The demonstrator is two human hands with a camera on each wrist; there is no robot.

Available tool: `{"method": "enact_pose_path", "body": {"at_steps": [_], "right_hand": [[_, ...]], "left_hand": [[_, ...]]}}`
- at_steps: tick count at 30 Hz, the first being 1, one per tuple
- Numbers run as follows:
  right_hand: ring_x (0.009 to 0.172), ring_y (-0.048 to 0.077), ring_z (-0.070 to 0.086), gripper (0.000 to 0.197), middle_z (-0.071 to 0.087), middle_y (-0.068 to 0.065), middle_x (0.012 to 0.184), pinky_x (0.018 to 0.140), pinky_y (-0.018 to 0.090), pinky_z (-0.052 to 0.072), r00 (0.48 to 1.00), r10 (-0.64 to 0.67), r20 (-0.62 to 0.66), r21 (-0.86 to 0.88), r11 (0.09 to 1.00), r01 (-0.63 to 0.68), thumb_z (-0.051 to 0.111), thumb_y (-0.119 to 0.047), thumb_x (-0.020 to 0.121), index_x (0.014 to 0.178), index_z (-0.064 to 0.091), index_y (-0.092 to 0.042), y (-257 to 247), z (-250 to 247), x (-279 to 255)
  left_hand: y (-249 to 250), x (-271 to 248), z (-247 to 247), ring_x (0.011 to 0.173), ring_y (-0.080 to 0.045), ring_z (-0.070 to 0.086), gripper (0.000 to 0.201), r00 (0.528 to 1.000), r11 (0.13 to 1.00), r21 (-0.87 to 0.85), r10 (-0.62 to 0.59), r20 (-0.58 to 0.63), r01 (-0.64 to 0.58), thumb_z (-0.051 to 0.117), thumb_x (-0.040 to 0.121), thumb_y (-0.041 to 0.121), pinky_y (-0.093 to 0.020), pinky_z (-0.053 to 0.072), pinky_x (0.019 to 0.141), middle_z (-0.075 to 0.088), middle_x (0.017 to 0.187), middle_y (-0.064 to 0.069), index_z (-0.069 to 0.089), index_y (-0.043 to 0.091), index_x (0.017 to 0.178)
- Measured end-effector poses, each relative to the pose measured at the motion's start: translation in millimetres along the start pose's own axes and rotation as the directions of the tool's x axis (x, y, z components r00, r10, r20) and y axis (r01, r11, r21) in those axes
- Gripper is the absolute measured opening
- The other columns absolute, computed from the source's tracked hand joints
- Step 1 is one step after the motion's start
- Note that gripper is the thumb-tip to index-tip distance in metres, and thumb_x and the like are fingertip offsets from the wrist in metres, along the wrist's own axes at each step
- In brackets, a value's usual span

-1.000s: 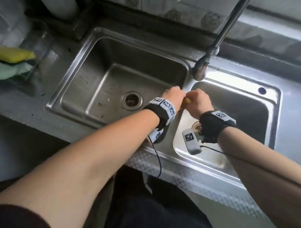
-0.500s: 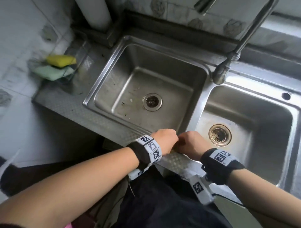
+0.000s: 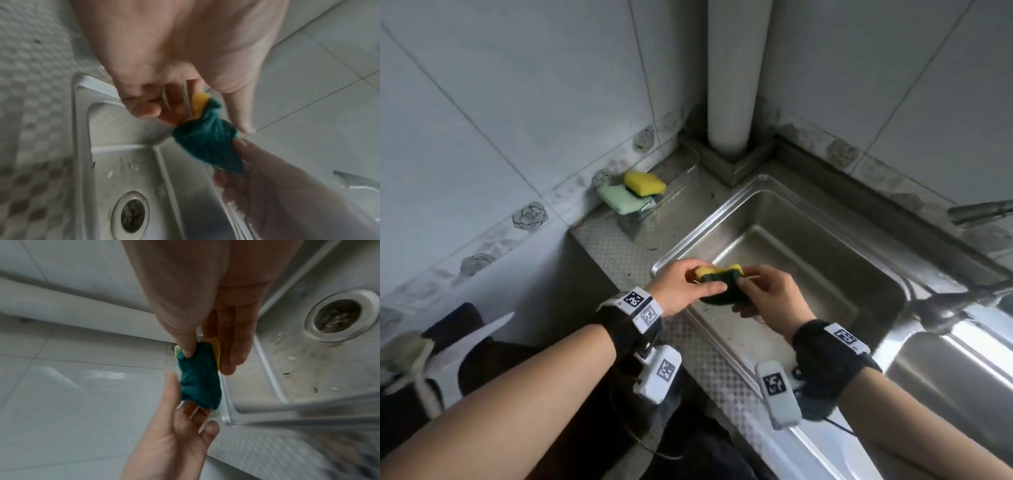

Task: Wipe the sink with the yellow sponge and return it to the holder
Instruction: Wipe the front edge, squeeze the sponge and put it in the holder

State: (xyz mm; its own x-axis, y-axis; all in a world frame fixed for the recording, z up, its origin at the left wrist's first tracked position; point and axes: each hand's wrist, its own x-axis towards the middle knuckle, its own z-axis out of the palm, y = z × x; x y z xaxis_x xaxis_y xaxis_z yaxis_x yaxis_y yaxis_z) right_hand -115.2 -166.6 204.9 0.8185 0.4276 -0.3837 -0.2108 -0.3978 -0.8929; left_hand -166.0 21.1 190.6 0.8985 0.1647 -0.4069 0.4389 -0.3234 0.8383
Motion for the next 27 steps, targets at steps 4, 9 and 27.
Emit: {"method": "enact_pose_path", "body": {"at_steps": [4, 9, 27], "right_hand": [[0.051, 0.019, 0.065, 0.015, 0.069, 0.02, 0.083, 0.051, 0.025, 0.057, 0.999, 0.007, -0.04, 0.143, 0.99, -0.001, 0.051, -0.001, 0.093, 0.1, 0.064, -0.001, -27, 3, 33], [0.083, 0.034, 0.071, 0.012, 0.074, 0.022, 0.091, 0.081, 0.035, 0.059, 0.992, 0.125, 0.015, 0.552, 0.826, -0.113, 0.056, 0.003, 0.086, 0.091, 0.065, 0.008, -44, 8, 64], [0.065, 0.017, 0.061, 0.016, 0.068, 0.012, 0.086, 0.066, 0.029, 0.055, 0.995, -0.087, -0.042, -0.011, 0.996, 0.086, 0.067, 0.0, 0.079, 0.091, 0.07, -0.011, -126, 79, 285]], "left_hand": [[9, 15, -27, 0.079, -0.008, 0.064, 0.028, 0.983, 0.992, -0.002, 0.121, -0.141, -0.123, 0.077, 0.075, 0.008, 0.0, 0.047, 0.068, 0.069, 0.09, 0.004, 0.07, 0.014, 0.101], [4, 31, -36, 0.103, -0.012, 0.065, 0.025, 0.967, 0.962, -0.135, 0.218, -0.13, -0.235, 0.081, 0.067, 0.018, -0.023, 0.055, 0.089, 0.06, 0.112, 0.011, 0.072, 0.034, 0.083], [22, 171, -167, 0.089, -0.016, 0.067, 0.032, 0.879, 0.986, -0.144, 0.007, -0.476, -0.086, 0.076, 0.077, 0.016, -0.029, 0.056, 0.084, 0.066, 0.107, 0.003, 0.071, 0.012, 0.109]]}}
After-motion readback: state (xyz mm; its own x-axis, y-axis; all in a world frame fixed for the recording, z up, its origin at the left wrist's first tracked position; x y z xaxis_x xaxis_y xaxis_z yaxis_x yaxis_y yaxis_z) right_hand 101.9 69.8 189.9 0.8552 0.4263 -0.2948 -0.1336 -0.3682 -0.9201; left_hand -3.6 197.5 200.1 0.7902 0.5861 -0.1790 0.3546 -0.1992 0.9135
